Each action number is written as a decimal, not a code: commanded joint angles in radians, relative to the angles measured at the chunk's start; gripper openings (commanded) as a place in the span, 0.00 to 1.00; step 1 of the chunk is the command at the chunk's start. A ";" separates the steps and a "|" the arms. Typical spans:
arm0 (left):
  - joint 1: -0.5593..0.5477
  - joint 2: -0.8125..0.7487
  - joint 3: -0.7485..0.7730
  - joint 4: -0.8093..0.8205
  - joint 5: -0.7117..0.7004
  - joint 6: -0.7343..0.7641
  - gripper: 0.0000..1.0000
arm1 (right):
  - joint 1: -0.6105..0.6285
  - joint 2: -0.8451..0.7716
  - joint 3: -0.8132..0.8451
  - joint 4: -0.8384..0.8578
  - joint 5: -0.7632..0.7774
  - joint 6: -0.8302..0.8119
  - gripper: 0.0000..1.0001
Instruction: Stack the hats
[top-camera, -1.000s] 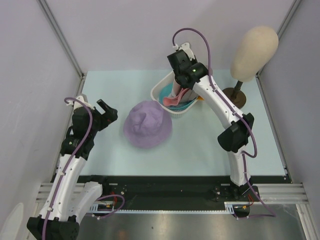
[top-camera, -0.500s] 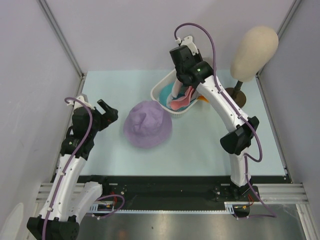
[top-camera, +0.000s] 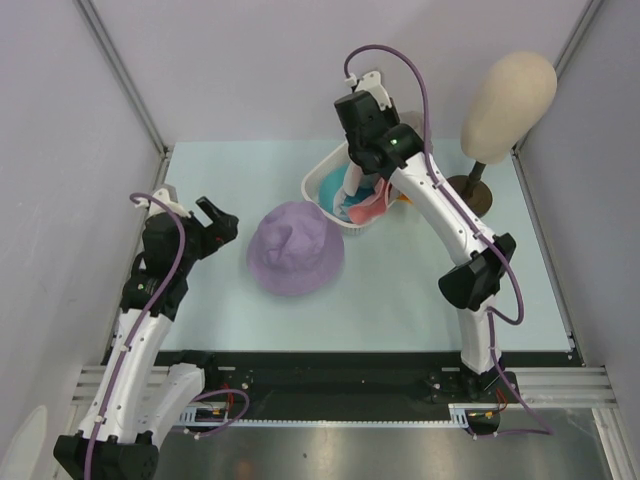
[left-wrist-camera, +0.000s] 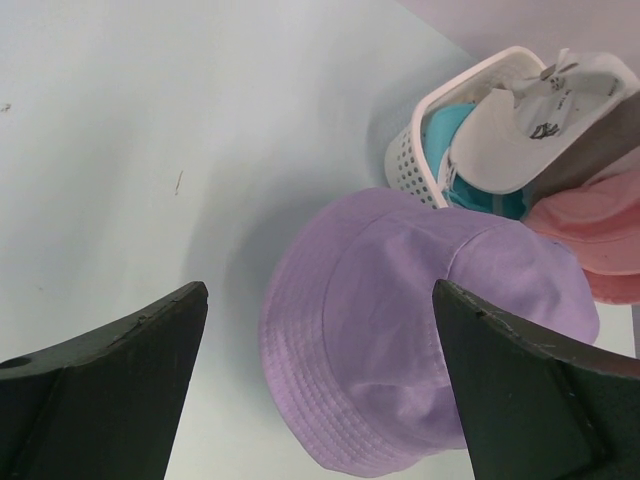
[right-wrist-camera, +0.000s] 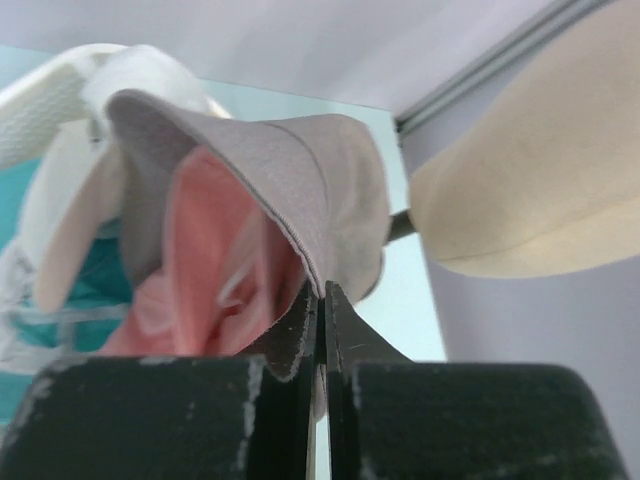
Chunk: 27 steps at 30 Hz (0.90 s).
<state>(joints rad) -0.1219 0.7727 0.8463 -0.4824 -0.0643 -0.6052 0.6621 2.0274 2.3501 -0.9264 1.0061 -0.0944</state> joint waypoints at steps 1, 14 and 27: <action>0.007 0.014 0.043 0.082 0.057 0.050 1.00 | 0.039 0.048 0.075 -0.011 -0.083 0.073 0.00; -0.056 0.105 0.149 0.179 0.156 0.096 0.99 | 0.005 -0.007 0.071 -0.058 -0.287 0.226 0.00; -0.361 0.334 0.304 0.435 0.336 0.263 0.98 | -0.081 -0.070 0.055 -0.066 -0.377 0.306 0.00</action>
<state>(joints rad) -0.3763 1.0248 1.0702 -0.1806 0.1974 -0.4465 0.5861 2.0052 2.3848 -0.9890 0.6655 0.1711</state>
